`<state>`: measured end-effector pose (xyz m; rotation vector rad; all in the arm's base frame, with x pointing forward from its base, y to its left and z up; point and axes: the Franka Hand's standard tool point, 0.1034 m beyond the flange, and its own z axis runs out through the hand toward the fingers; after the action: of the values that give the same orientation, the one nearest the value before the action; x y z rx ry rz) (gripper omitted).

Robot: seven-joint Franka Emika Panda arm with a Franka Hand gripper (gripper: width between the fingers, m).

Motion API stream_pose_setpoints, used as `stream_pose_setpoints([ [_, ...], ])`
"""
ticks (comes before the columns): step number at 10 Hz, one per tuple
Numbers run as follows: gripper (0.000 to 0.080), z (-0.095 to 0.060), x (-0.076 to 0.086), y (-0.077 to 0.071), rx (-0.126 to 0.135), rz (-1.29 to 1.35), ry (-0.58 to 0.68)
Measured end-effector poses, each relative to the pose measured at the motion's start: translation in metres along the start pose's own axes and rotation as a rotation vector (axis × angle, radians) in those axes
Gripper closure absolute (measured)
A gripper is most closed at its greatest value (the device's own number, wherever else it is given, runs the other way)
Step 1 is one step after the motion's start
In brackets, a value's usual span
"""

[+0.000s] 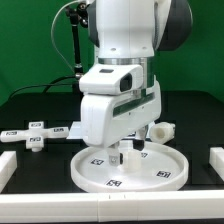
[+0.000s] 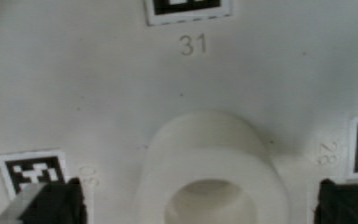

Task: Assemble round table

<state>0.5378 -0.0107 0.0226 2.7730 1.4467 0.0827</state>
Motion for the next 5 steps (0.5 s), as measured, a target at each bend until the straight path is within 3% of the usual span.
stream_pose_setpoints([
  [4, 0.0150, 0.0040, -0.0032, -0.0018, 0.007, 0.003, -0.004],
  [5, 0.0270, 0.0050, -0.0040, -0.0027, 0.009, 0.004, -0.006],
])
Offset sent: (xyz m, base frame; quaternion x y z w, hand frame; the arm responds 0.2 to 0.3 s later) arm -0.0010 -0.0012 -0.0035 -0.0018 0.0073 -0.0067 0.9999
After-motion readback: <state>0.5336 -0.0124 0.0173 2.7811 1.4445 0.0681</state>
